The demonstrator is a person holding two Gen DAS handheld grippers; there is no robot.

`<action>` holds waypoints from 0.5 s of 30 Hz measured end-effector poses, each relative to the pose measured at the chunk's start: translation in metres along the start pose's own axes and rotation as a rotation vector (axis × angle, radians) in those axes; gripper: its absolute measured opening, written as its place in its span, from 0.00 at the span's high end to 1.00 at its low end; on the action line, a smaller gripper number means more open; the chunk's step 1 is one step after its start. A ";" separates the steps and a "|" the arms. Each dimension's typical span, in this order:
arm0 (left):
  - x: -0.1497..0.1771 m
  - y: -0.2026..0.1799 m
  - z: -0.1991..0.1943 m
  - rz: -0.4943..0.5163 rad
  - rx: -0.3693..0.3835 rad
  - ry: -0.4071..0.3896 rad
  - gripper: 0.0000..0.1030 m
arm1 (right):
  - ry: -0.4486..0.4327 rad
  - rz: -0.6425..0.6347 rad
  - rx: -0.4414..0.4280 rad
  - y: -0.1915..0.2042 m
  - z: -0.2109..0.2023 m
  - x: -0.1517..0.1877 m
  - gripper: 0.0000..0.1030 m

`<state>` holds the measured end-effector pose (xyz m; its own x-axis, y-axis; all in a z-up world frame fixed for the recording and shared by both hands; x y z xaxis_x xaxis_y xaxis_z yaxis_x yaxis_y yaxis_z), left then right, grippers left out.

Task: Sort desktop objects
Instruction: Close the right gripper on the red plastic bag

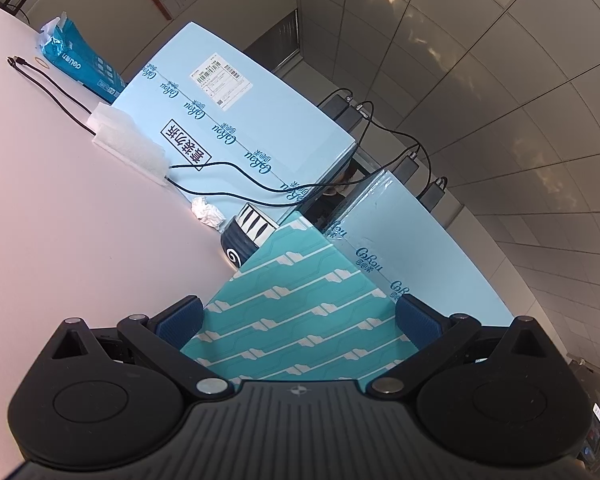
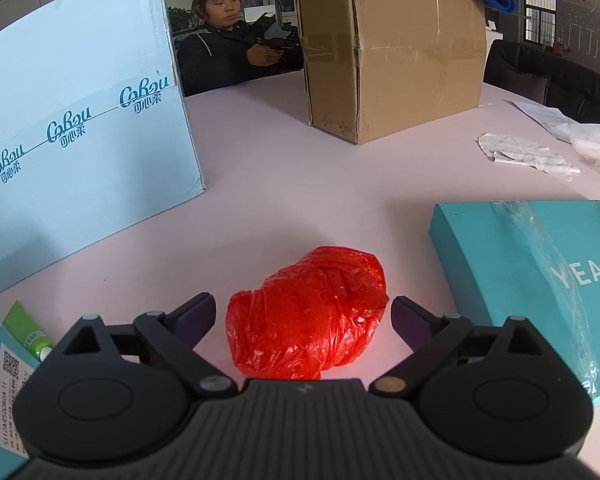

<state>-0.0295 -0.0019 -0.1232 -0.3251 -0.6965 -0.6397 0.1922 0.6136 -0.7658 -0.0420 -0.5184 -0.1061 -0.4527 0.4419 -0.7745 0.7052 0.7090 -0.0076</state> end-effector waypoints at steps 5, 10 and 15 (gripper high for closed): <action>0.000 0.001 -0.001 -0.003 0.001 -0.003 0.00 | 0.011 -0.006 0.009 0.002 0.006 0.000 0.05; 0.001 0.002 -0.001 -0.003 0.005 0.000 0.00 | 0.038 0.011 0.005 0.000 0.015 0.001 0.05; 0.001 0.002 -0.001 -0.006 0.008 0.002 0.00 | 0.051 0.027 0.011 -0.003 0.022 0.004 0.05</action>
<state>-0.0304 -0.0007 -0.1254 -0.3279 -0.6995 -0.6350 0.1975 0.6066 -0.7701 -0.0341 -0.5305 -0.1229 -0.4606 0.4882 -0.7413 0.7232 0.6906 0.0055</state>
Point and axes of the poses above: each gripper's, at about its wrist camera, not at the fingertips, and z roughly the way its jaws point, y to its left, x to its underside, the point moved 6 cm from there along z, roughly the way its jaws point, and after that the axes turned 8 degrees about -z, right-handed, at the moved point
